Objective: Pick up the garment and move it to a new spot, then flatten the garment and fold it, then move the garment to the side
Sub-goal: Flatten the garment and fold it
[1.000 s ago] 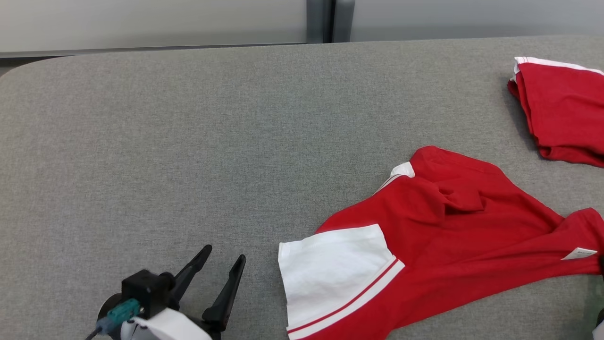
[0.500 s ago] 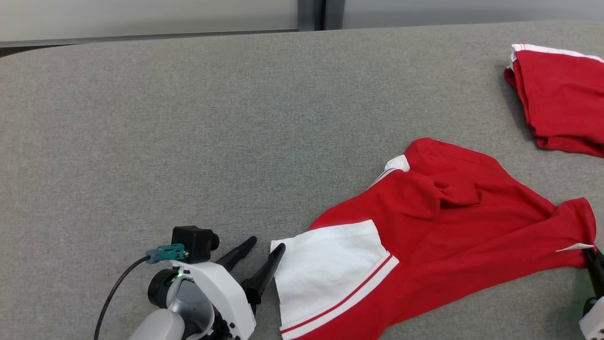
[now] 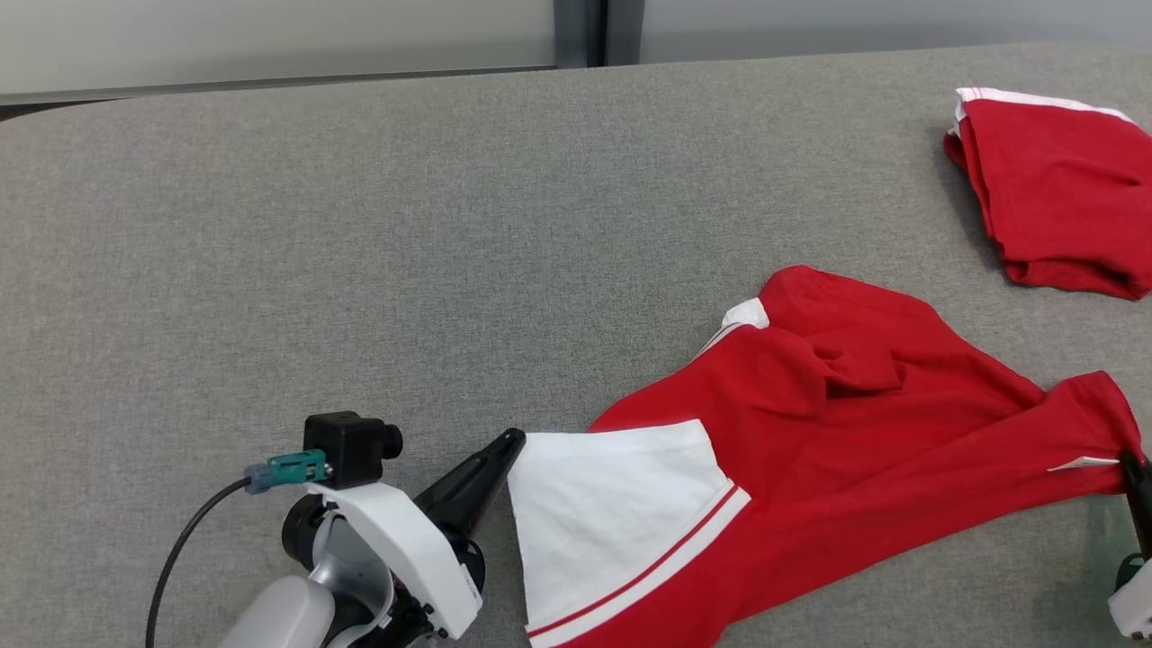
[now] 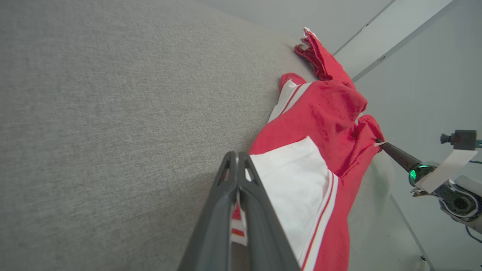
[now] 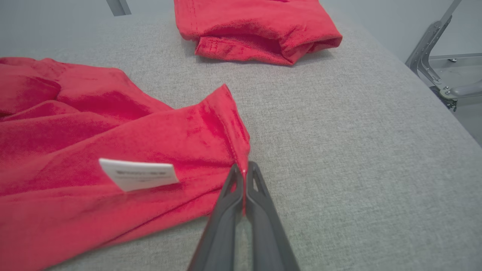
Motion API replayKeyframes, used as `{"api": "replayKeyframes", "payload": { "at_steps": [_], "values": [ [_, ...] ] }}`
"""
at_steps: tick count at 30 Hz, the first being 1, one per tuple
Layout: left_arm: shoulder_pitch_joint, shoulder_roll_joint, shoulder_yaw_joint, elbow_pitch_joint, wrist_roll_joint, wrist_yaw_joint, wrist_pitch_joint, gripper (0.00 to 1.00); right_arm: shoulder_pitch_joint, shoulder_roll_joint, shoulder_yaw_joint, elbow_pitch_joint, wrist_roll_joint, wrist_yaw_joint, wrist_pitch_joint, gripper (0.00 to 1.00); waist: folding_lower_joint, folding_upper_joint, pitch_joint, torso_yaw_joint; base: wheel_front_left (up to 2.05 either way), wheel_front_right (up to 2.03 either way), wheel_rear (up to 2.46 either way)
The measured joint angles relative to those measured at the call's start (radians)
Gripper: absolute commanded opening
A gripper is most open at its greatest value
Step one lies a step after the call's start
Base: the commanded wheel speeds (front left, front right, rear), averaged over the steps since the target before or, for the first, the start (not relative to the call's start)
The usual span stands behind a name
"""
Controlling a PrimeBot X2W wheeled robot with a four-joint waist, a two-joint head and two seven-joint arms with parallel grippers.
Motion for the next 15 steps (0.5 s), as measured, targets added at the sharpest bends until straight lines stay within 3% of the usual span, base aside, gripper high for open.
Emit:
{"api": "replayKeyframes", "payload": {
  "at_steps": [8, 15],
  "values": [
    [-0.008, 0.059, 0.042, -0.187, -0.003, -0.004, -0.085, 0.0, -0.009, -0.01, -0.01, -0.072, 0.0, 0.0, 0.0, 0.0, 0.0, 0.0, -0.019, 0.006, 0.0, 0.0, 0.0],
    [-0.259, 0.184, 0.075, -0.304, 0.079, -0.006, -0.085, 0.0, -0.138, -0.05, -0.011, -0.226, 0.046, 0.0, 0.065, 0.0, -0.0001, 0.0, -0.017, 0.009, 0.0, 0.0, 0.0]
  ]
}}
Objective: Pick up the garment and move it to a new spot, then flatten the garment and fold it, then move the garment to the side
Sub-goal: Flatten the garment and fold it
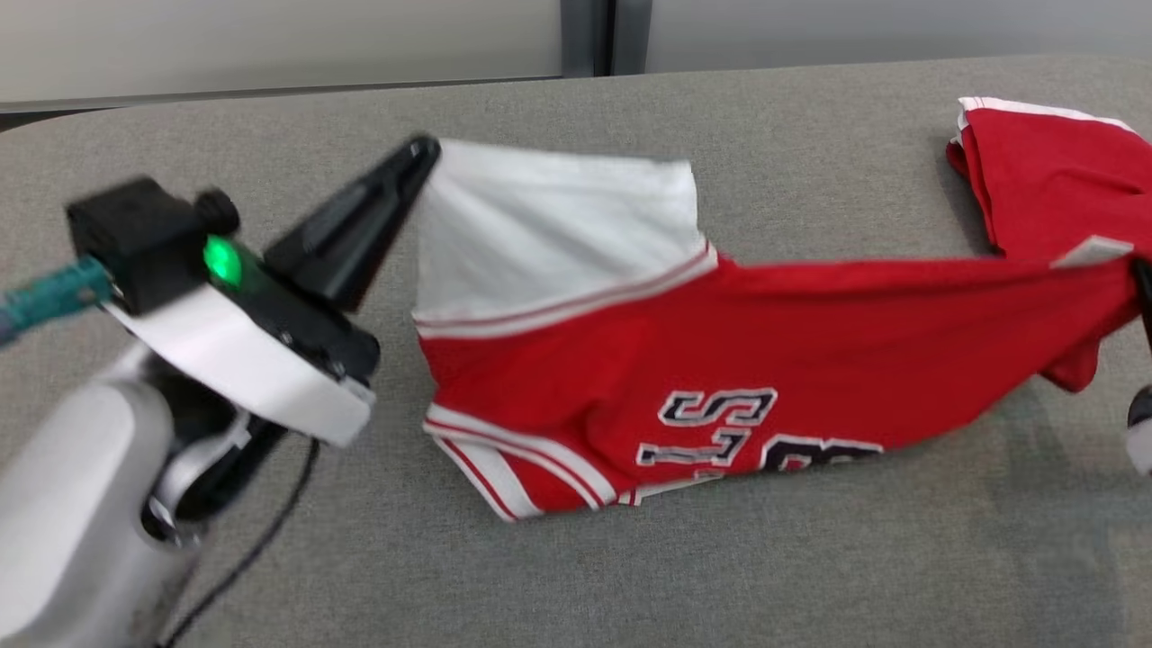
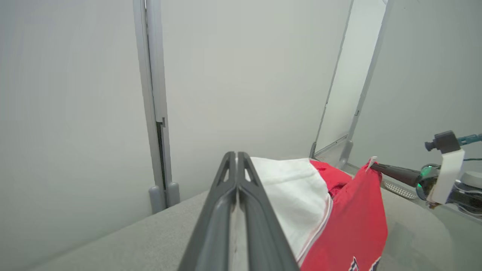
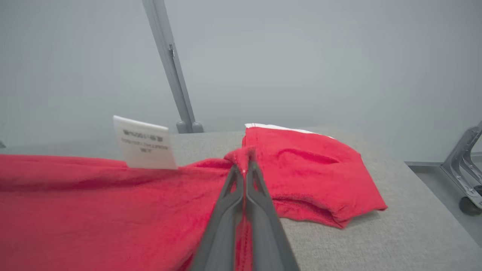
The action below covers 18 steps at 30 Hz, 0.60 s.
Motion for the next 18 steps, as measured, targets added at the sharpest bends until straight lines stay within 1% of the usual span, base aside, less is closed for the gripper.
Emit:
{"api": "replayKeyframes", "payload": {
  "at_steps": [3, 5, 8, 10, 12, 14, 18],
  "values": [
    [-0.169, 0.053, -0.001, 0.006, 0.024, 0.0, 0.023, 0.0, -0.103, -0.012, 0.005, -0.056, 0.022, 0.0, 0.043, 0.0, 0.0, 0.0, 0.01, -0.003, 0.0, 0.0, 0.0],
    [-0.294, 0.07, -0.003, 0.04, 0.025, 0.0, 0.025, 0.0, -0.196, -0.007, 0.017, -0.079, 0.058, -0.001, 0.077, 0.0, 0.0, 0.0, 0.024, -0.006, 0.0, 0.0, 0.0],
    [-0.499, 0.108, -0.046, 0.113, 0.038, 0.0, 0.023, 0.0, -0.371, 0.01, 0.059, -0.081, 0.088, 0.0, 0.13, 0.0, 0.0, 0.0, 0.056, -0.014, 0.0, 0.0, 0.0],
    [-0.646, 0.132, -0.072, 0.178, 0.069, 0.0, -0.001, 0.0, -0.51, 0.031, 0.082, -0.055, 0.101, -0.001, 0.147, 0.0, 0.0, 0.0, 0.085, -0.02, 0.0, 0.0, 0.0],
    [-0.801, 0.139, -0.087, 0.257, 0.099, 0.0, -0.052, 0.0, -0.654, 0.051, 0.101, -0.013, 0.093, -0.001, 0.147, 0.0, 0.0, 0.0, 0.12, -0.025, 0.0, 0.0, 0.0],
    [-0.953, 0.144, -0.109, 0.342, 0.159, 0.0, -0.128, 0.0, -0.796, 0.081, 0.103, 0.047, 0.067, -0.001, 0.119, 0.0, 0.0001, 0.0, 0.158, -0.028, 0.0, 0.0, 0.0],
    [-1.201, 0.118, -0.146, 0.516, 0.246, 0.0, -0.303, 0.0, -1.025, 0.122, 0.118, 0.161, -0.009, -0.001, 0.017, 0.0, 0.0, 0.0, 0.235, -0.032, 0.0, 0.0, 0.0]
  ]
}}
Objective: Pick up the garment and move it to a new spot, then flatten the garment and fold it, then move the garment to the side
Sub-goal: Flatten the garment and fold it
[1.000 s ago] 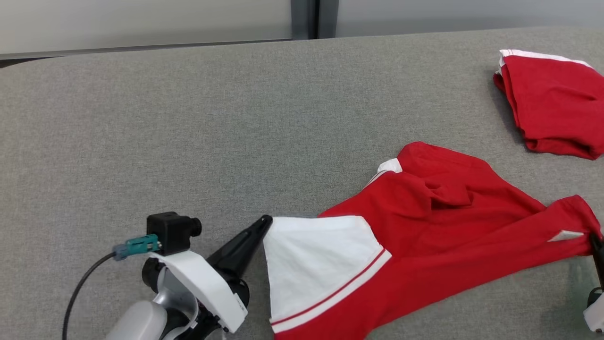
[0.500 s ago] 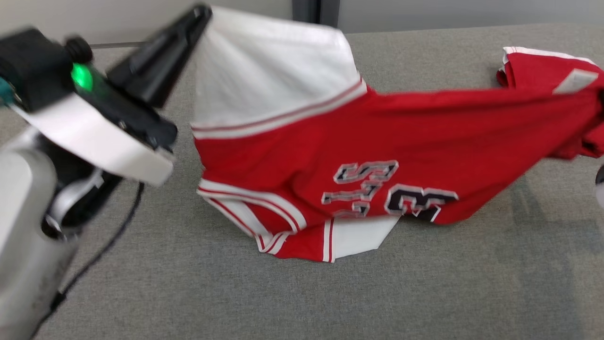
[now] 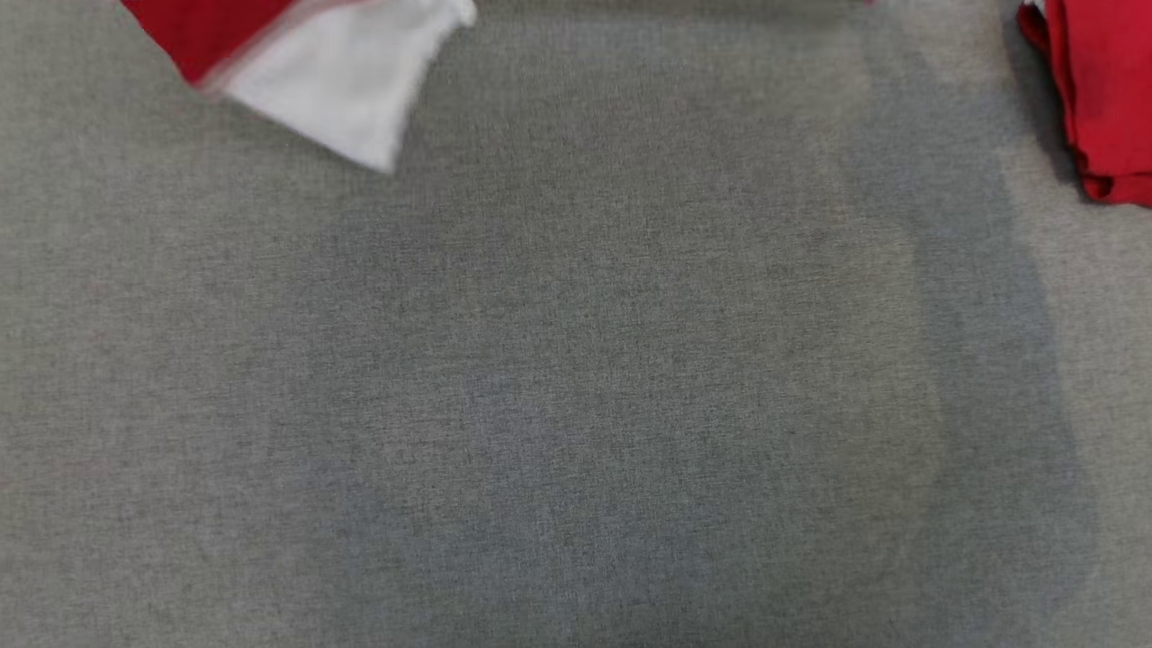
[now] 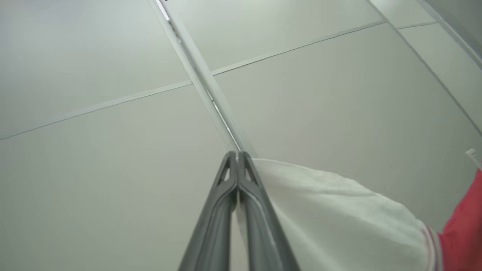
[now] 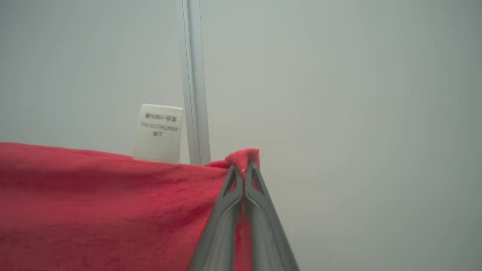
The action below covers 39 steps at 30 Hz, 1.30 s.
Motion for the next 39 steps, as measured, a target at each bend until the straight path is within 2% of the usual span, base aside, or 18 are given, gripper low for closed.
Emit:
{"api": "replayKeyframes", "payload": {
  "at_steps": [4, 8, 13, 15, 20, 23, 26, 30, 34, 39],
  "values": [
    [-0.126, -0.044, 0.016, 0.078, 0.06, 0.0, -0.078, 0.0, -0.128, -0.014, 0.023, 0.087, -0.1, 0.0, -0.119, 0.0, 0.0, 0.0, 0.06, 0.007, 0.0, 0.0, 0.0],
    [-0.058, -0.056, 0.044, -0.057, 0.032, 0.0, -0.081, 0.0, -0.128, -0.05, 0.072, 0.103, -0.133, 0.0, -0.174, 0.0, 0.0, 0.0, 0.093, 0.041, 0.0, 0.0, 0.0],
    [0.31, 0.035, -0.002, -0.244, -0.031, 0.0, -0.081, 0.0, 0.061, -0.109, 0.155, 0.09, -0.115, 0.0, -0.196, 0.0, 0.0001, 0.0, 0.109, 0.09, 0.0, 0.0, 0.0],
    [0.469, 0.057, 0.011, -0.331, -0.06, 0.0, -0.081, 0.0, 0.156, -0.133, 0.168, 0.073, -0.091, 0.0, -0.198, 0.0, 0.0, 0.0, 0.103, 0.105, 0.0, 0.0, 0.0],
    [0.951, 0.03, 0.087, -0.505, -0.138, 0.0, -0.081, 0.0, 0.453, -0.183, 0.153, 0.006, 0.014, 0.0, -0.202, 0.0, 0.0, 0.0, 0.057, 0.126, 0.0, 0.0, 0.0],
    [1.233, 0.049, 0.074, -0.563, -0.176, 0.0, -0.081, 0.0, 0.64, -0.216, 0.137, -0.047, 0.065, 0.0, -0.202, 0.0, 0.0001, 0.0, 0.019, 0.131, 0.0, 0.0, 0.0],
    [1.449, 0.068, 0.079, -0.594, -0.224, 0.0, -0.081, 0.0, 0.817, -0.247, 0.115, -0.1, 0.111, 0.0, -0.202, 0.0, 0.0, 0.0, -0.022, 0.131, 0.0, 0.0, 0.0],
    [1.648, 0.097, 0.045, -0.616, -0.278, 0.0, -0.081, 0.0, 1.015, -0.259, 0.074, -0.155, 0.145, 0.0, -0.199, 0.0, 0.0, 0.0, -0.08, 0.128, 0.0, 0.0, 0.0],
    [1.765, 0.121, 0.029, -0.643, -0.32, 0.001, -0.081, 0.0, 1.166, -0.258, 0.03, -0.211, 0.158, 0.0, -0.179, 0.0, 0.0, 0.0, -0.137, 0.121, 0.0, 0.0, 0.0],
    [1.85, 0.153, 0.043, -0.733, -0.371, 0.039, -0.07, 0.0, 1.327, -0.262, -0.073, -0.314, 0.128, 0.001, -0.132, 0.0, 0.0, 0.0, -0.182, 0.111, 0.0, 0.0, 0.0]
  ]
}}
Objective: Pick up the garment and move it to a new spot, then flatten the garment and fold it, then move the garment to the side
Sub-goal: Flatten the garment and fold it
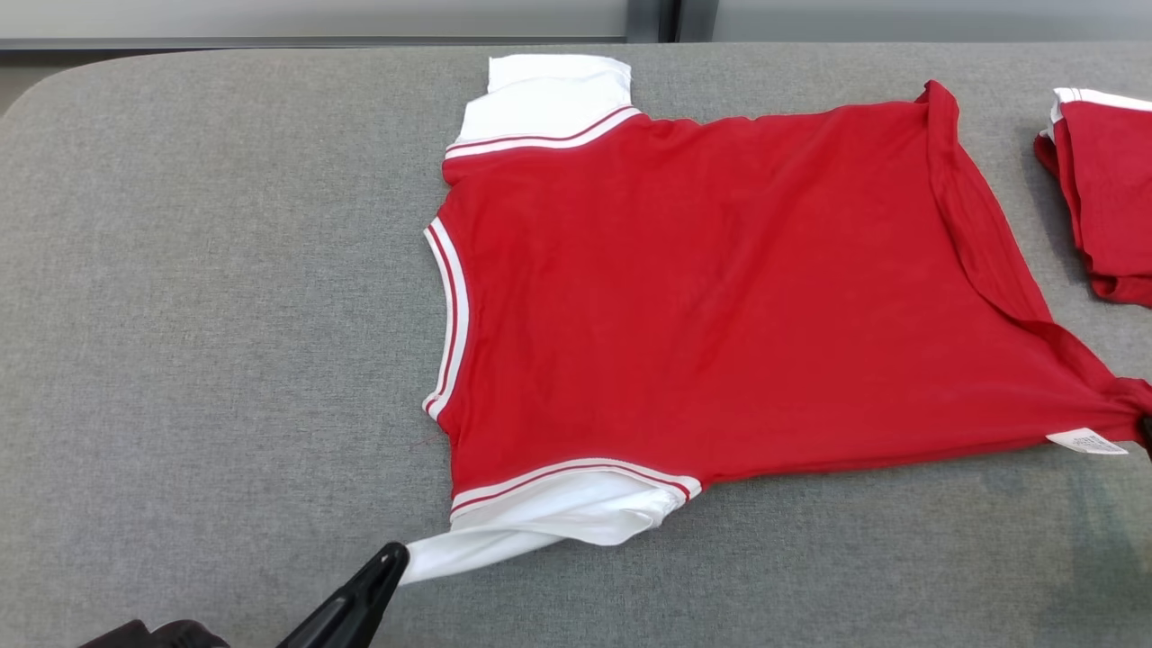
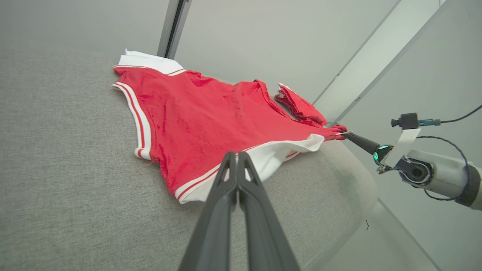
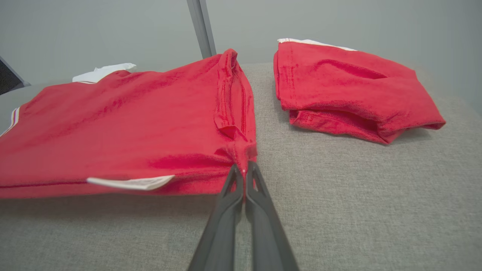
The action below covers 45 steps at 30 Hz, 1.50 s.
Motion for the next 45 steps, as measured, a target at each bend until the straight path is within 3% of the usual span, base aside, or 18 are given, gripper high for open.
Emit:
{"api": "replayKeyframes", "payload": {
  "at_steps": [4, 10, 17, 25, 26, 27, 28, 29, 30, 36, 40, 45],
  "values": [
    [-0.021, -0.003, 0.006, 0.005, -0.006, 0.015, 0.02, 0.0, 0.019, 0.035, -0.058, -0.057, -0.042, 0.0, 0.067, 0.0, 0.0, 0.0, 0.004, -0.002, 0.0, 0.0, 0.0],
    [-0.196, -0.082, -0.016, 0.112, -0.015, 0.003, 0.069, 0.0, -0.076, 0.126, -0.086, -0.06, -0.072, 0.0, 0.183, 0.0, 0.0, 0.0, 0.013, 0.008, 0.0, 0.0, 0.0],
    [-0.446, -0.172, -0.031, 0.302, 0.026, -0.015, 0.074, 0.0, -0.255, 0.183, -0.09, 0.054, -0.138, 0.0, 0.235, 0.0, 0.0, 0.0, 0.048, 0.027, 0.0, 0.0, 0.0],
    [-0.574, -0.2, -0.026, 0.43, 0.052, -0.03, 0.035, 0.0, -0.395, 0.207, -0.118, 0.177, -0.215, 0.0, 0.238, 0.0, 0.0, -0.0001, 0.097, 0.038, 0.0, 0.0, 0.0],
    [-0.586, -0.207, -0.031, 0.443, 0.052, -0.031, 0.03, 0.0, -0.412, 0.212, -0.116, 0.193, -0.221, 0.0, 0.24, 0.1, 0.0, 0.0, 0.103, 0.039, 0.0, 0.0, 0.0],
    [-0.599, -0.215, -0.038, 0.456, 0.052, -0.031, 0.024, 0.01, -0.424, 0.219, -0.113, 0.204, -0.225, 0.0, 0.239, 0.32, 0.0, 0.0, 0.11, 0.041, 0.0, 0.0, 0.0],
    [-0.61, -0.226, -0.044, 0.47, 0.047, -0.032, 0.02, 0.33, -0.436, 0.226, -0.109, 0.22, -0.226, 0.0, 0.236, 1.0, 0.0, 0.0, 0.116, 0.043, 0.0, 0.0, 0.0],
    [-0.621, -0.239, -0.052, 0.486, 0.044, -0.032, 0.014, 0.53, -0.447, 0.233, -0.105, 0.231, -0.229, 0.0, 0.231, 1.0, 0.0, -0.0001, 0.12, 0.046, 0.0, 0.0, 0.0],
    [-0.633, -0.245, -0.065, 0.503, 0.049, -0.035, 0.012, 1.0, -0.456, 0.24, -0.105, 0.24, -0.23, 0.0, 0.216, 1.0, 0.0, 0.0, 0.123, 0.049, 0.0, 0.0, 0.0],
    [-0.623, -0.278, -0.044, 0.53, 0.068, -0.035, -0.007, 1.0, -0.437, 0.254, -0.119, 0.234, -0.198, 0.0, 0.135, 1.0, 0.0, 0.0, 0.114, 0.052, 0.0, 0.0, 0.0],
    [-0.488, -0.291, -0.011, 0.477, 0.063, 0.031, -0.009, 1.0, -0.35, 0.244, -0.168, 0.218, -0.19, 0.0, 0.078, 1.0, 0.0, 0.0, 0.085, 0.045, 0.0, 0.0, 0.0],
    [-0.307, -0.335, -0.04, 0.462, -0.008, 0.109, 0.029, 1.0, -0.25, 0.267, -0.191, 0.204, -0.192, -0.001, 0.054, 1.0, 0.0, 0.0, 0.041, 0.033, 0.0, 0.0, 0.0]
  ]
}}
